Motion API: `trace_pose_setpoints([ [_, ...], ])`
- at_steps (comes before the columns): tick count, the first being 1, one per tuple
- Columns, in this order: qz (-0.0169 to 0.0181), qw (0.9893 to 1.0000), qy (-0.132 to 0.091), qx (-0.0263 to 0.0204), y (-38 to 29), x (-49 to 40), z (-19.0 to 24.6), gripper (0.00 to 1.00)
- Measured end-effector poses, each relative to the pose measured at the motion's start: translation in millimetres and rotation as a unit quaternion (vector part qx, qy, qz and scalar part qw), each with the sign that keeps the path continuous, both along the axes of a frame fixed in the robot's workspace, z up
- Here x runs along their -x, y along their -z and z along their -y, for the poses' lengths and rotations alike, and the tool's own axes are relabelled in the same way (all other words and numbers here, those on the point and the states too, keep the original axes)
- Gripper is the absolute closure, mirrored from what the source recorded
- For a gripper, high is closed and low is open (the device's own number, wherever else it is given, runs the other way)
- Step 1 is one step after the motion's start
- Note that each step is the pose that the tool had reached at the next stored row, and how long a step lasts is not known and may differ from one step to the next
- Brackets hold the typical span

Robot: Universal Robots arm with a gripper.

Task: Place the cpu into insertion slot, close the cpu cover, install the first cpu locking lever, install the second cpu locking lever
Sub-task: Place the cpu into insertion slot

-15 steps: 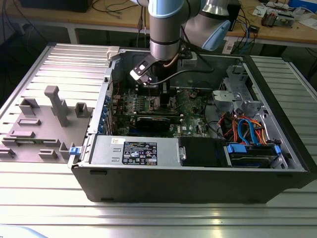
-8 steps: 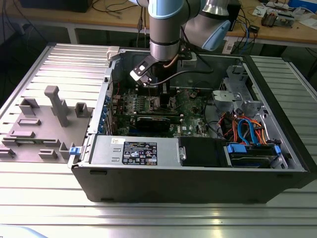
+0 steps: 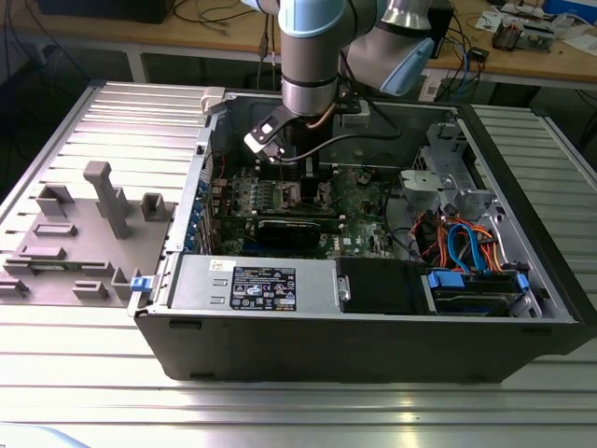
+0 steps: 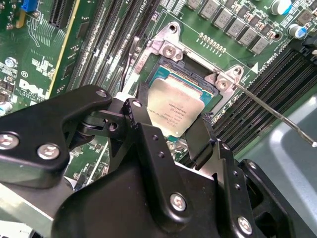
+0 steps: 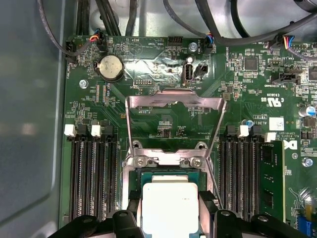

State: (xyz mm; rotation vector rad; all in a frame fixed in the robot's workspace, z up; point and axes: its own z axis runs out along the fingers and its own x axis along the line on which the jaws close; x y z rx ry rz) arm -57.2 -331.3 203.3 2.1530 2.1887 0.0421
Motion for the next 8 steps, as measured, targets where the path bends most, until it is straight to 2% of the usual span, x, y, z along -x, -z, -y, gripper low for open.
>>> trace_pose_setpoints([
  [8, 0.0, 1.0, 0.003, 0.0001, 2.8, 0.6, -0.3, 0.46],
])
